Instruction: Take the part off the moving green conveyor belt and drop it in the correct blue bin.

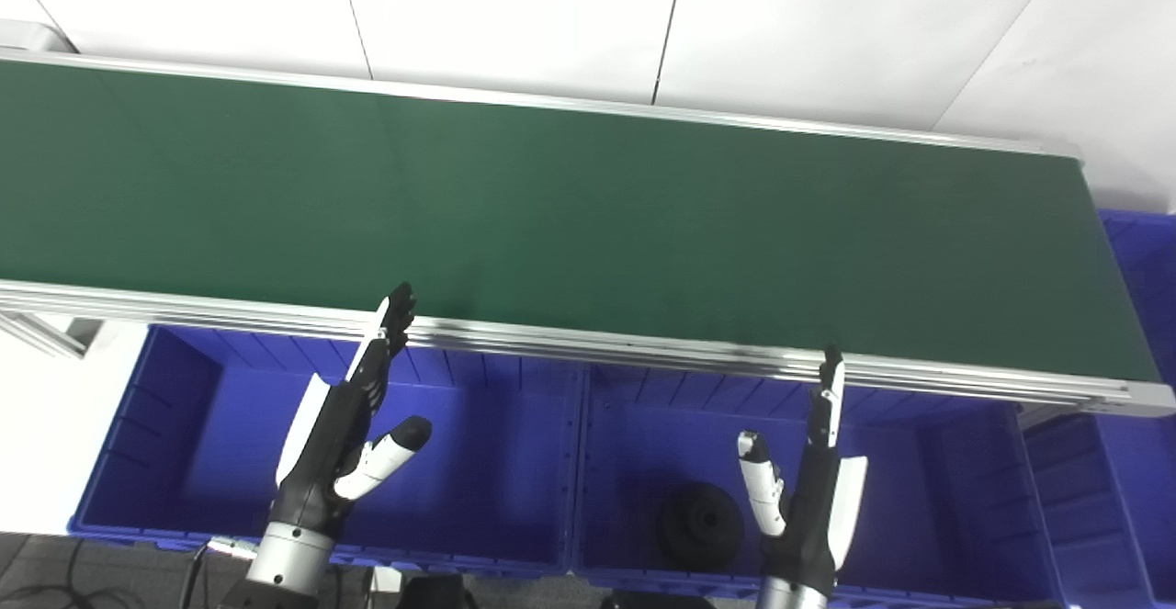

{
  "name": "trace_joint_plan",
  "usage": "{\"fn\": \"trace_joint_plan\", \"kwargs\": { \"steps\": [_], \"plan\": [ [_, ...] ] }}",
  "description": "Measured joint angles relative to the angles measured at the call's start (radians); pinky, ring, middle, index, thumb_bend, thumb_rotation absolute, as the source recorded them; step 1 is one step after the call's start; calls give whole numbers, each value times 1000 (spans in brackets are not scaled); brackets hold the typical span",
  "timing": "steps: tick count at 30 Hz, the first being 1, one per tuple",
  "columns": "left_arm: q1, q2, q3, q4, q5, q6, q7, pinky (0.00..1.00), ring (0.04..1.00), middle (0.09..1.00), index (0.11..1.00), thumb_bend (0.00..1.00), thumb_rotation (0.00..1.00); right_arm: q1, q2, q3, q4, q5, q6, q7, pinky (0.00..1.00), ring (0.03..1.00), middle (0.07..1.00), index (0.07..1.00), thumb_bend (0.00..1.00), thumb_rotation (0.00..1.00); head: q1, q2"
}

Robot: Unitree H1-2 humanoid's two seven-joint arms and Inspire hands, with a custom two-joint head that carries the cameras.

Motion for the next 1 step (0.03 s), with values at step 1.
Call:
{"fn": "trace_joint_plan", "kwargs": {
  "steps": [1],
  "plan": [
    [0,2,0,6,-2,-9,-1,1000,1000,1000,1000,760,858,-9,-2,0,18,-10,-2,-8,984,999,1000,1000,731,1000,-2,-5]
  ]
}}
